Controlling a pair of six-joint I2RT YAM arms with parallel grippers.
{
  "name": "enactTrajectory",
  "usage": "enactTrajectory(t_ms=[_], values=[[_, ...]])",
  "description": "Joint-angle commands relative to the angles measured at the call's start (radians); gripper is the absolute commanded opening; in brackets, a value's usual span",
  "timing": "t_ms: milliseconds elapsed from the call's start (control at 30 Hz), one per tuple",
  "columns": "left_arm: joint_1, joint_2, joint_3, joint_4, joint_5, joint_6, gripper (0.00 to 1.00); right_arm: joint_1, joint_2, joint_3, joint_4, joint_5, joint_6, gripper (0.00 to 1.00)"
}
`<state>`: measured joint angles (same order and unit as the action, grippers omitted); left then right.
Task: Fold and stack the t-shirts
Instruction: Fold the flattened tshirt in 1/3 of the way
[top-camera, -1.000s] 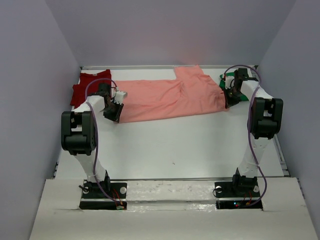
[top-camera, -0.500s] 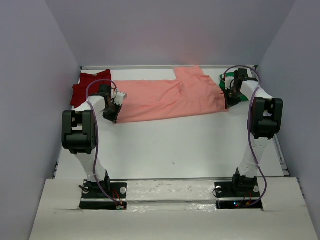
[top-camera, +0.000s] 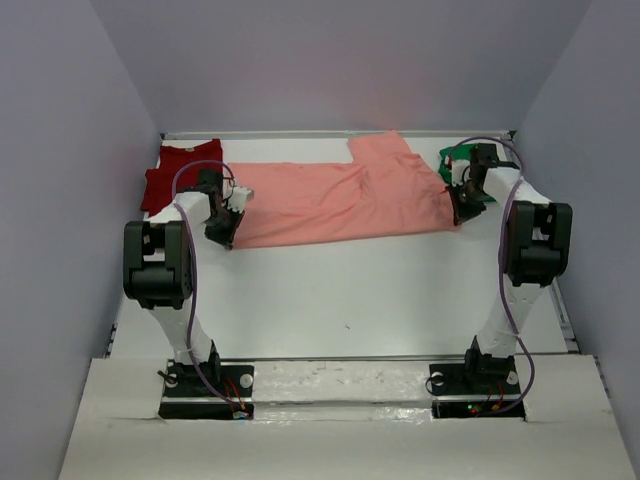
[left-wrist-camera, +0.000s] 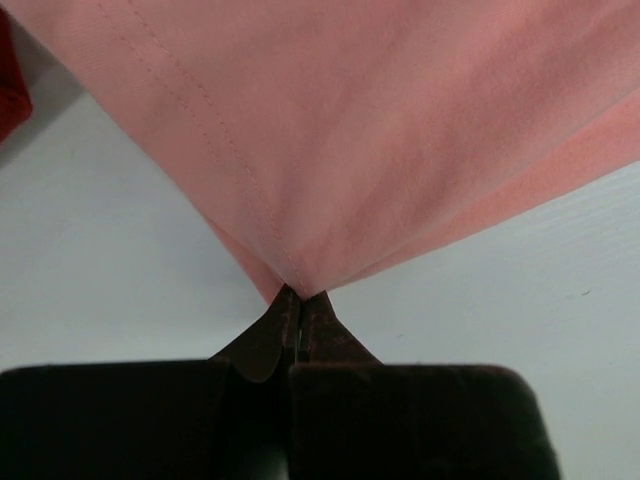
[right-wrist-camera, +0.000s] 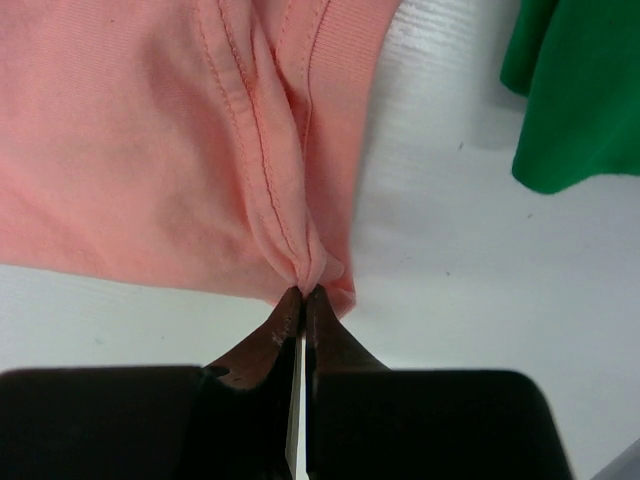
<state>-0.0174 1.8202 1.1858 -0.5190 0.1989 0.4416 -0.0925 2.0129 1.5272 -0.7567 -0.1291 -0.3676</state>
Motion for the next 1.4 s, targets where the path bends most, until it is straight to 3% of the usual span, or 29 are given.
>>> enactTrajectory(t_ms=[0, 867, 1367], values=[[0.002, -0.073, -0.011, -0.069, -0.030, 0.023, 0.00, -0.007, -0.092, -0.036, -0.009, 0.054, -0.031, 0.00], [0.004, -0.145, -0.003, -0.268, -0.042, 0.075, 0.00, -0.016, -0.224, -0.239, -0.082, 0.085, -0.079, 0.00], [0.004, -0.190, -0.129, -0.289, -0.041, 0.101, 0.00, -0.016, -0.289, -0.344, -0.116, 0.051, -0.080, 0.00]])
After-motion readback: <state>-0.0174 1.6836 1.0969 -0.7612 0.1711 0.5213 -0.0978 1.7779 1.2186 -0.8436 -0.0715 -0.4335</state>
